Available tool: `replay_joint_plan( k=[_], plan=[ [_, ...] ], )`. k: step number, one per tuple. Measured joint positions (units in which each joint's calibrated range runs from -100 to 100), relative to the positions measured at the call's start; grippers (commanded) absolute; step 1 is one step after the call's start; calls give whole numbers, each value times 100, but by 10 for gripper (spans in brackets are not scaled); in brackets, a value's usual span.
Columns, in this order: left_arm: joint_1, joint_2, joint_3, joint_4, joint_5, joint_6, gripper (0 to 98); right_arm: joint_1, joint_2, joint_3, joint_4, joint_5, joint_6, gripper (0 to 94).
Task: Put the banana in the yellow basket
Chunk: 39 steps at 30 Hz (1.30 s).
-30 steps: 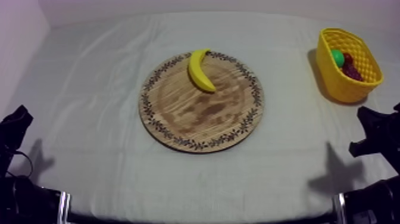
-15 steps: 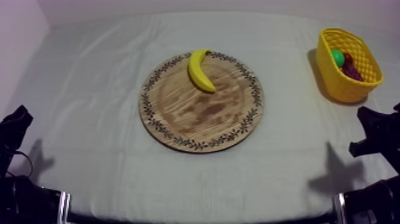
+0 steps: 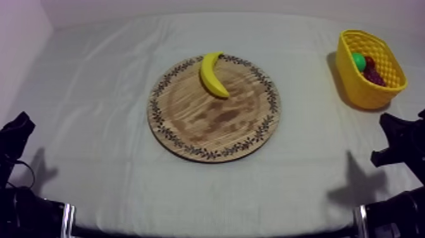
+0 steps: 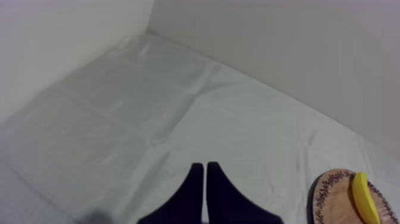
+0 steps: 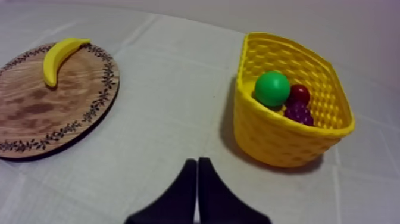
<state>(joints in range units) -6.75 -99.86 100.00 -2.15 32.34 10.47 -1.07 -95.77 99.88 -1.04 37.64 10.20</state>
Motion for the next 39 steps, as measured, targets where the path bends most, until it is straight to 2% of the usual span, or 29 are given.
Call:
replay_joint_plan(
  k=[14,23,30,33,36,39],
  plan=[
    [0,0,0,0,0,0,1,-143,0,-199,-57,175,-203,6],
    [0,0,0,0,0,0,1,-50,200,-1794,-426,700,-138,7],
    [0,0,0,0,0,0,1,28,1666,-3623,-940,852,-40,7],
    [0,0,0,0,0,0,1,-27,2534,-4356,-1067,851,-59,7],
    [0,0,0,0,0,0,1,-196,3354,-4987,-1073,851,-167,7],
    [0,0,0,0,0,0,1,-459,4113,-5512,-954,862,-344,7]
  ],
)
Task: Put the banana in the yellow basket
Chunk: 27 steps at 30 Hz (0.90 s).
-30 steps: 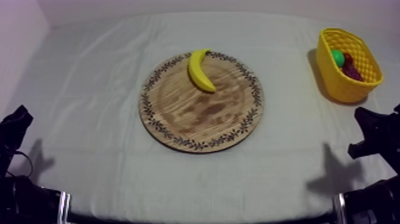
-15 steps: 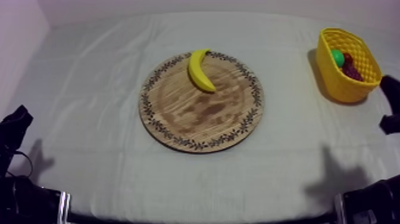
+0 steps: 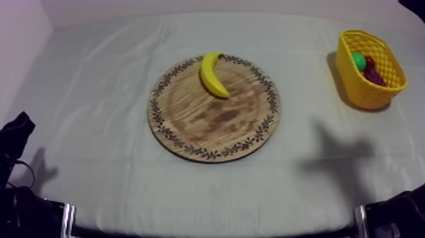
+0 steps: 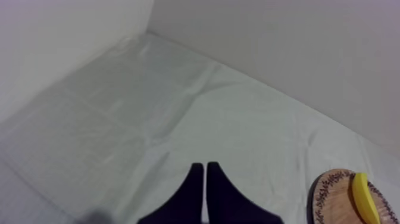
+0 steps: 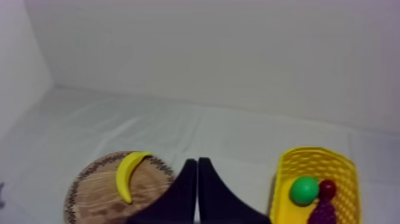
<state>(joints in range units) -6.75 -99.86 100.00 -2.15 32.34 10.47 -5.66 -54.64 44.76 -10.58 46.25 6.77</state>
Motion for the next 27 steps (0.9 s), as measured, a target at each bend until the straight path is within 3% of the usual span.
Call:
replay_joint_plan(
  k=[14,27],
  plan=[
    [0,0,0,0,0,0,1,-1314,2696,-1131,557,-16,-1111,7],
    [0,0,0,0,0,0,1,-1692,4902,-1955,1058,-47,-1937,7]
  ],
)
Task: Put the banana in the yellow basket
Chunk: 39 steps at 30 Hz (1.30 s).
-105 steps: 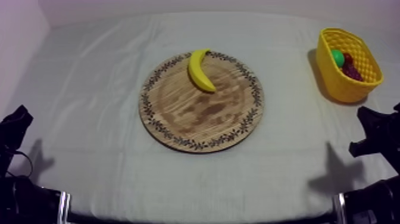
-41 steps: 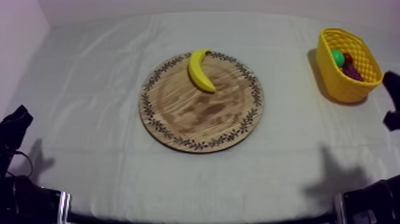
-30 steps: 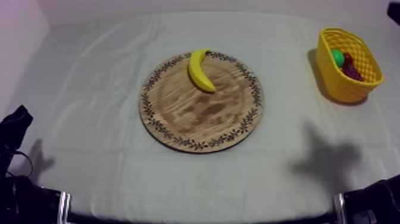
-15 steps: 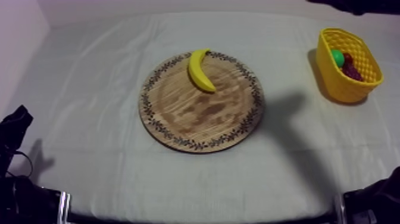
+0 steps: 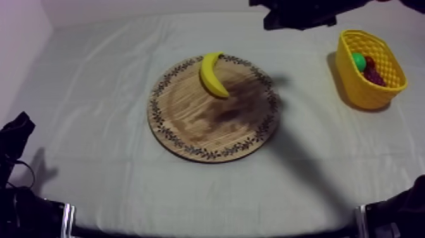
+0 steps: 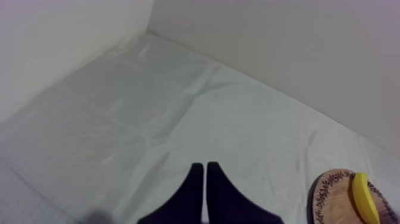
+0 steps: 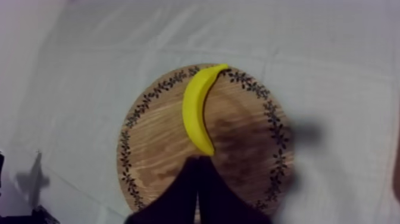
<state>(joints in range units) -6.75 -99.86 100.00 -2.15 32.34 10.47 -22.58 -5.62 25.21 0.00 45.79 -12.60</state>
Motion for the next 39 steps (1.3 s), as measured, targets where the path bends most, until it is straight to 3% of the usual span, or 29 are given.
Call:
replay_joint_plan(
  k=[13,15,21,25,30,39],
  plan=[
    [0,0,0,0,0,0,1,-373,1752,-950,601,121,-695,24],
    [0,0,0,0,0,0,1,-401,1875,-1040,606,125,-722,106],
    [0,0,0,0,0,0,1,-453,2040,-1056,606,-40,-790,558],
    [0,0,0,0,0,0,1,-453,2195,-1153,565,-60,-794,735],
    [0,0,0,0,0,0,1,-431,2554,-1567,502,67,-741,807],
    [0,0,0,0,0,0,1,-311,3684,-2759,401,371,-592,822]
  ],
)
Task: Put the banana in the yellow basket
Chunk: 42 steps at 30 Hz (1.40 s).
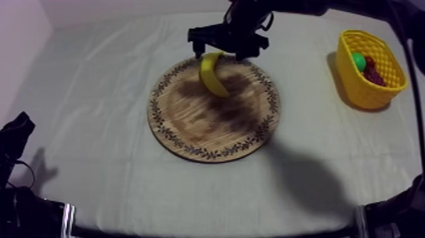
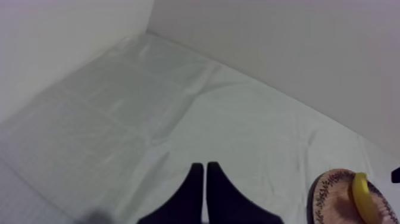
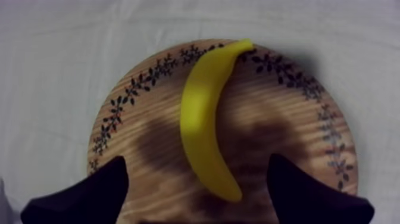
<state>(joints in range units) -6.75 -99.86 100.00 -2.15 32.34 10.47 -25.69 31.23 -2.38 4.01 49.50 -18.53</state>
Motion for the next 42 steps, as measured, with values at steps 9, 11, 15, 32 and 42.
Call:
replay_joint_plan(
  k=[9,11,15,32,42],
  plan=[
    [0,0,0,0,0,0,1,30,960,-821,-72,155,144,800],
    [0,0,0,0,0,0,1,25,1074,-884,-72,188,134,789],
    [0,0,0,0,0,0,1,18,1356,-1070,-72,289,185,763],
    [0,0,0,0,0,0,1,-31,1937,-1648,-5,694,323,280],
    [0,0,0,0,0,0,1,42,1577,-1341,-53,694,421,172]
  ],
)
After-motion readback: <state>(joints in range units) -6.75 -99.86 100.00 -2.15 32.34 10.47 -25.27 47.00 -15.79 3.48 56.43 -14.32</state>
